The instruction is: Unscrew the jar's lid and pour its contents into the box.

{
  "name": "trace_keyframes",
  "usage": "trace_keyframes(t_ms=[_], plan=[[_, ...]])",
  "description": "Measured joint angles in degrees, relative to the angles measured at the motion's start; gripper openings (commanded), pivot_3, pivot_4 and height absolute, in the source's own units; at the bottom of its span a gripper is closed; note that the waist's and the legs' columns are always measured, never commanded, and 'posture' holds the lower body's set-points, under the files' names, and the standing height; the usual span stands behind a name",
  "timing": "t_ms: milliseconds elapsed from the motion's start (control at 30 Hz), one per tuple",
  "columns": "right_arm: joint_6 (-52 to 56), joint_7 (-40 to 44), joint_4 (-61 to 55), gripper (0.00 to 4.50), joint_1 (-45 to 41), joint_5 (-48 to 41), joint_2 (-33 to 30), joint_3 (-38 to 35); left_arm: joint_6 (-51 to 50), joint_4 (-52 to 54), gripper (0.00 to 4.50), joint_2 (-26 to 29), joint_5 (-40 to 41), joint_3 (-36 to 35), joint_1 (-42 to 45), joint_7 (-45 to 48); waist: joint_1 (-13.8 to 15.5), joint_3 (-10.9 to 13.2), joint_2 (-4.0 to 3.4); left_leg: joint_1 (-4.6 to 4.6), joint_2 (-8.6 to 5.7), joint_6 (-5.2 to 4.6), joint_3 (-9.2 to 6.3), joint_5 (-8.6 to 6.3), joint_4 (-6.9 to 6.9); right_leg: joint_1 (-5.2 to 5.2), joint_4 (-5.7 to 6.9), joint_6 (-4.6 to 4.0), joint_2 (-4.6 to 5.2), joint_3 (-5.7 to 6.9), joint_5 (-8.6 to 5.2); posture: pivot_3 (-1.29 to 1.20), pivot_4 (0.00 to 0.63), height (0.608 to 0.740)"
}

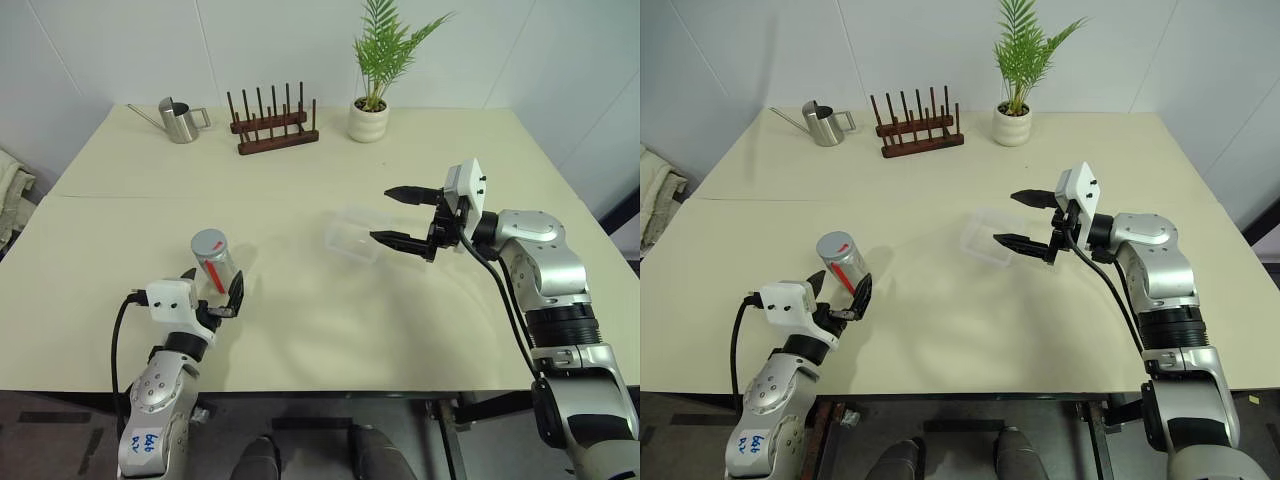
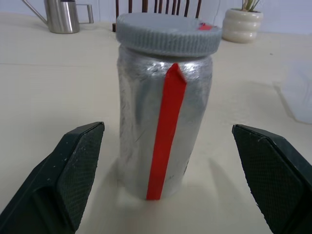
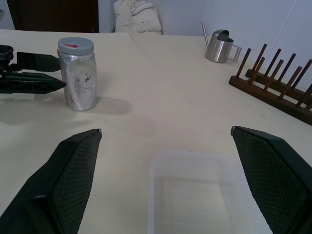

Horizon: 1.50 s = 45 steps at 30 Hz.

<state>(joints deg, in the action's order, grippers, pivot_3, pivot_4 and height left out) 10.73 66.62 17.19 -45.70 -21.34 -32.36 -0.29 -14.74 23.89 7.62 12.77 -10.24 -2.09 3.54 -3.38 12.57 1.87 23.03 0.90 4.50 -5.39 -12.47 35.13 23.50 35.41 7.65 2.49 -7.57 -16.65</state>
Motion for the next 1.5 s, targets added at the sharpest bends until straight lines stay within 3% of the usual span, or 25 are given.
trace_keyframes(t_ms=[500, 600, 800, 833, 1167, 1500], plan=[[0.5, -1.16, -1.12, 4.5, 0.66, 0.0, 0.0, 0.0, 1.66, -4.75, 4.48, -0.29, -1.62, -0.07, 6.12, -1.99, 0.02, 0.0, 0.0, 0.01, 0.0, 0.0, 0.0, 0.0, -0.02, 0.0, -0.04, 0.39, 0.0, 0.0, 0.21, 0.0, 0.15, 0.74], [0.52, -1.43, -1.21, 4.5, 0.8, 0.1, -0.01, 0.0, 1.92, -5.53, 3.87, -0.2, -1.62, -0.14, 6.34, -1.62, 0.06, 0.0, 0.0, 0.02, -0.01, 0.0, 0.0, 0.0, -0.02, 0.0, -0.06, 0.39, 0.0, 0.0, 0.21, 0.0, 0.15, 0.74], [0.51, -1.71, -1.34, 4.5, 1.31, 0.57, -0.09, 0.0, 2.7, -7.5, 1.99, -0.14, -1.68, -0.03, 7.41, -0.9, 0.1, 0.0, 0.0, 0.03, -0.01, 0.0, 0.0, 0.0, -0.02, 0.0, -0.09, 0.39, 0.0, 0.0, 0.21, 0.0, 0.15, 0.74], [0.51, -1.8, -1.34, 4.5, 1.31, 0.59, -0.1, -0.01, 3.04, -8.05, 1.85, -0.13, -1.73, -0.02, 7.88, -0.78, 0.11, 0.0, 0.0, 0.03, -0.01, 0.0, 0.0, 0.0, -0.02, 0.0, -0.09, 0.39, 0.0, 0.0, 0.21, 0.0, 0.15, 0.74], [1.23, -4.42, -5.4, 4.5, 2.3, 0.5, -0.16, -0.17, 4.44, -9.64, 1.85, 1.2, -0.56, -0.05, 9.78, 2.41, 0.12, 0.0, 0.0, 0.05, 0.0, 0.0, -0.01, 0.0, -0.06, 0.02, -0.1, 0.5, 0.0, 0.02, 0.27, 0.0, 0.15, 0.74], [14.12, -21.88, -24.95, 4.5, 5.84, -2.24, 6.83, -0.49, 2.11, -10.64, 1.85, 14.12, 11.19, 0.18, 15.25, 25.89, 0.15, 0.01, -0.01, 0.14, 0.02, 0.01, -0.03, -0.01, -0.16, 0.14, -0.11, 0.37, 0.0, 0.04, 0.2, 0.0, 0.15, 0.74]])
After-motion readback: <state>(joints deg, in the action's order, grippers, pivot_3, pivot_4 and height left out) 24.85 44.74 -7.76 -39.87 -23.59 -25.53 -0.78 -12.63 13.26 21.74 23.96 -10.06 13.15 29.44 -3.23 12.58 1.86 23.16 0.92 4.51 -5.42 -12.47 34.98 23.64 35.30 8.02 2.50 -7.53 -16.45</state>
